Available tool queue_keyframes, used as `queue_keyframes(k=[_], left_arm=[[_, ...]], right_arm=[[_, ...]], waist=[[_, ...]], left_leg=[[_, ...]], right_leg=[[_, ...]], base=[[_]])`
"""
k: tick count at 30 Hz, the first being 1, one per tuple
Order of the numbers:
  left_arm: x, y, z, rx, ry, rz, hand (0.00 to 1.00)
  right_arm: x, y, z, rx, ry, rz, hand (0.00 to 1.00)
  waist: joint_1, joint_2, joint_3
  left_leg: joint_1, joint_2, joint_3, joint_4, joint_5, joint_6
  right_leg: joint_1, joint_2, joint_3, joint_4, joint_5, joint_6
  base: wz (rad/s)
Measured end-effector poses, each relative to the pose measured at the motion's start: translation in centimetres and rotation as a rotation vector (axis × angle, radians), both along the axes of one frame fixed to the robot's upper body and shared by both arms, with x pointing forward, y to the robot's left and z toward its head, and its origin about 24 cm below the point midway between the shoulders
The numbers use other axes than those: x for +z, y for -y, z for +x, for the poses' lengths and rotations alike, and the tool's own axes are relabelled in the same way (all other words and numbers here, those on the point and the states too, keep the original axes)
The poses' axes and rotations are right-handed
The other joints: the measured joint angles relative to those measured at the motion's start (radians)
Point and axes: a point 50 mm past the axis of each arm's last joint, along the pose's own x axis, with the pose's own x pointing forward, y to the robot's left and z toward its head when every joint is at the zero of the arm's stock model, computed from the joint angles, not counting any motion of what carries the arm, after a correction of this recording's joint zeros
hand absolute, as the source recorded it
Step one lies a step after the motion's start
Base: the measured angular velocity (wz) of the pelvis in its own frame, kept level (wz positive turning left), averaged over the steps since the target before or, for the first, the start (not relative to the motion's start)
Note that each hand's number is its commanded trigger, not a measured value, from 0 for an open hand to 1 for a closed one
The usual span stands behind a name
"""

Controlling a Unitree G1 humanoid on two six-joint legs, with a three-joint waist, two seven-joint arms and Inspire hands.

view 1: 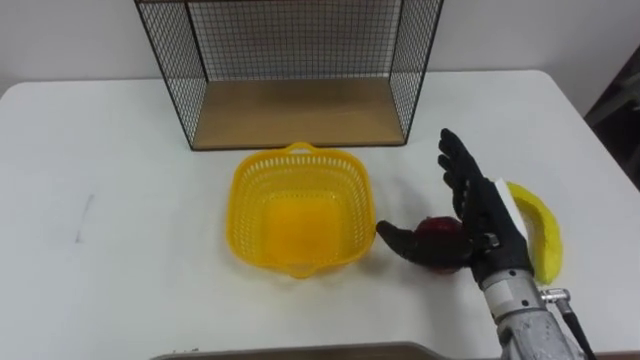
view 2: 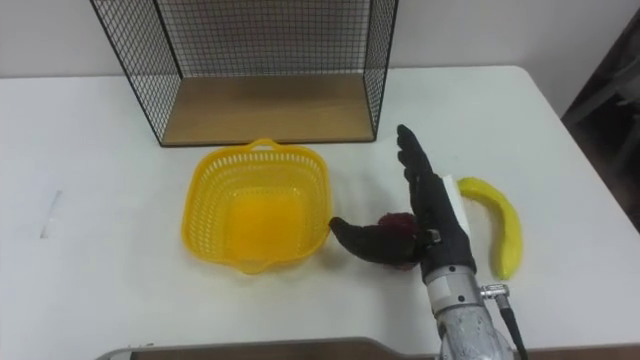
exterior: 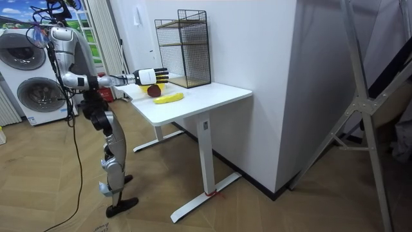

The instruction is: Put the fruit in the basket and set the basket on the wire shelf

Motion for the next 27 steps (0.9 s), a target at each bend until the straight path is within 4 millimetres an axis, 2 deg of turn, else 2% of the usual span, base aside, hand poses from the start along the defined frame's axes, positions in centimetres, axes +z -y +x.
queue_keyframes(k=[14, 20, 24, 27], left_arm=[[0.0, -0.1, 0.1, -0.017, -0.011, -0.009, 0.00], [0.1, -0.6, 0.2, 0.004, 0.000, 0.005, 0.00], [0.2, -0.7, 0.2, 0.011, 0.001, 0.007, 0.00], [0.1, -0.7, 0.1, 0.014, -0.002, 0.008, 0.00]], right_arm=[[-0.4, 0.2, -0.3, -0.018, -0.019, 0.000, 0.00], [-1.4, 1.0, -0.5, -0.046, -0.041, -0.009, 0.00], [-3.5, 1.7, -1.7, -0.076, -0.160, -0.018, 0.00], [-3.7, 1.8, -1.9, -0.077, -0.163, -0.019, 0.00]], waist=[[-0.009, -0.003, -0.0012], [-0.014, -0.005, -0.0036], [-0.014, 0.000, -0.0019], [-0.015, 0.004, -0.0023]], left_leg=[[-0.002, 0.000, -0.001, 0.000, 0.000, 0.000], [0.005, 0.000, -0.003, 0.001, 0.000, 0.000], [0.004, 0.000, -0.003, 0.000, 0.000, 0.000], [0.004, 0.000, -0.004, 0.000, 0.000, 0.000]], right_leg=[[0.002, -0.001, -0.003, -0.010, 0.000, 0.000], [0.015, 0.000, -0.004, -0.019, 0.002, 0.000], [0.015, 0.000, -0.004, -0.018, 0.002, 0.000], [0.015, 0.000, -0.006, -0.016, 0.002, 0.000]], base=[[0.00], [0.00], [0.00], [0.00]])
